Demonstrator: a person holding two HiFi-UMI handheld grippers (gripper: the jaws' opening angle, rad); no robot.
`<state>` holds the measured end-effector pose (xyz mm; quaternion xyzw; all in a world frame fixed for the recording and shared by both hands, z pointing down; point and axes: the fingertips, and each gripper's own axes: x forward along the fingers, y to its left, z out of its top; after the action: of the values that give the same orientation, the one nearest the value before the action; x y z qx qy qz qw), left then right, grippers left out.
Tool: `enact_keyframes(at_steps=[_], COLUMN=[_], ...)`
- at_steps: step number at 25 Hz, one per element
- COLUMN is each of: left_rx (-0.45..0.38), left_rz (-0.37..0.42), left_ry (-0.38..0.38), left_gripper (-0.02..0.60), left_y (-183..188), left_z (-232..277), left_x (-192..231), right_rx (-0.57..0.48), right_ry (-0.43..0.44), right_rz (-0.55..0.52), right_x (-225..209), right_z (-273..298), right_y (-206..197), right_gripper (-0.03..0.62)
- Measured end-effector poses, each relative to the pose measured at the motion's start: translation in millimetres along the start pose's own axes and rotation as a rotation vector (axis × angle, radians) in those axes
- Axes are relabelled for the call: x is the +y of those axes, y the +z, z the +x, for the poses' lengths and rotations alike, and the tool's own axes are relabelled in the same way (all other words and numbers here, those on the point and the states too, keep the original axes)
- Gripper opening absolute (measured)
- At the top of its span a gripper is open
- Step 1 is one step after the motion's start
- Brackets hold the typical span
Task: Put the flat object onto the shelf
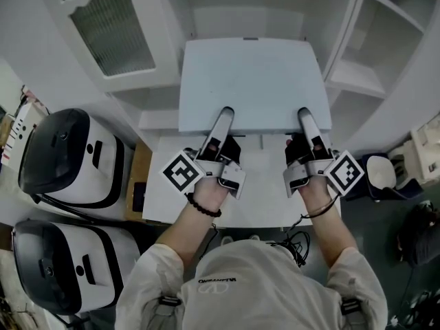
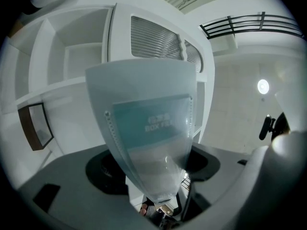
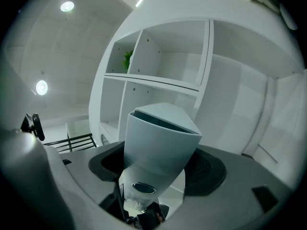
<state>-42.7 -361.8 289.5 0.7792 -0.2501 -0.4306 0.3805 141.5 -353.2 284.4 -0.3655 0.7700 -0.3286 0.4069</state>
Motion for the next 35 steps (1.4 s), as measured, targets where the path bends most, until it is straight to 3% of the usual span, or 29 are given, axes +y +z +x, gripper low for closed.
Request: enact_keyframes(at_steps=[10, 20, 35], left_rx=[-0.005, 0.02, -0.002], left_rz=[-0.042, -0.015, -0.011], left_ry=[0.035, 0.068, 0.097], left_gripper=[0.329, 0.328, 0.33], left_y=[14, 15, 36], left_z=[30, 44, 94], left_x=[26, 37, 57], right_rx=[-0.001, -0.032, -0.022], right_ry=[-0.044, -0.078, -0.125], right_rz=[0.006, 0.062, 0.088], right_x=[-21, -40, -59], right_z=[38, 39, 89], right_y=[12, 15, 39], right_gripper=[0.353, 0.354, 0.359])
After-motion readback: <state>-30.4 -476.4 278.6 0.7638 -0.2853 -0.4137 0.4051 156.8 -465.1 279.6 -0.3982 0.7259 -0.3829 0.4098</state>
